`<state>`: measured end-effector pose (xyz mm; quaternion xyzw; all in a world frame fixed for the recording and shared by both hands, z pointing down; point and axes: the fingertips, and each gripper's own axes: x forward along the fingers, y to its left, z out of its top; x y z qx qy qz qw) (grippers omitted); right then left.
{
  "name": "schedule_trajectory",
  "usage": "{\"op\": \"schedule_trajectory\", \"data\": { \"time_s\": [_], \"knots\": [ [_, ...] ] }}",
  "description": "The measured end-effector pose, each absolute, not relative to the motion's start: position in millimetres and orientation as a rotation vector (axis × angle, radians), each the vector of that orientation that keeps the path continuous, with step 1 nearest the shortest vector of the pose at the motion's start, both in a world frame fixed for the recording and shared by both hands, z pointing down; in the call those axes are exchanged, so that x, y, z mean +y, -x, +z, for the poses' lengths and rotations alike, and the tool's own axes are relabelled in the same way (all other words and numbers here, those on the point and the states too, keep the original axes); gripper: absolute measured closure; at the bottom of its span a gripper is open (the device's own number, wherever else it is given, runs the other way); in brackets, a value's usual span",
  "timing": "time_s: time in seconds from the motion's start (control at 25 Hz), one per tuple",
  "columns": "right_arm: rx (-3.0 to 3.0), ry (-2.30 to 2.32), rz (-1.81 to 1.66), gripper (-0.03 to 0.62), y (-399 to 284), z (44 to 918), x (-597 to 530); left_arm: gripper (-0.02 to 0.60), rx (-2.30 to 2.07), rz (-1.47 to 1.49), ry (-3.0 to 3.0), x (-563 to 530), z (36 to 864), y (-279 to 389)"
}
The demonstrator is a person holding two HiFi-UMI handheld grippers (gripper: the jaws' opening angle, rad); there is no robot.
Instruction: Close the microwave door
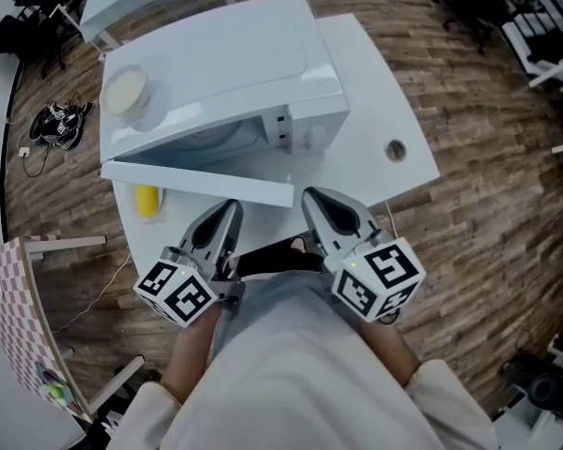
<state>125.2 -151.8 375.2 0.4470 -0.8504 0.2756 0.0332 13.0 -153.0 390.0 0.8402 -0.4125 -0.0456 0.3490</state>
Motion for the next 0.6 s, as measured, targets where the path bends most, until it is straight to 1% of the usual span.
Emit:
{"op": "schedule_trajectory", "data": {
  "time_s": [0.6],
  "knots": [
    [-2.597,-1.385,0.881,0.572,-129,379,-172,0.563,-1.064,-0.135,-2.151,-190,392,-17]
  ]
}}
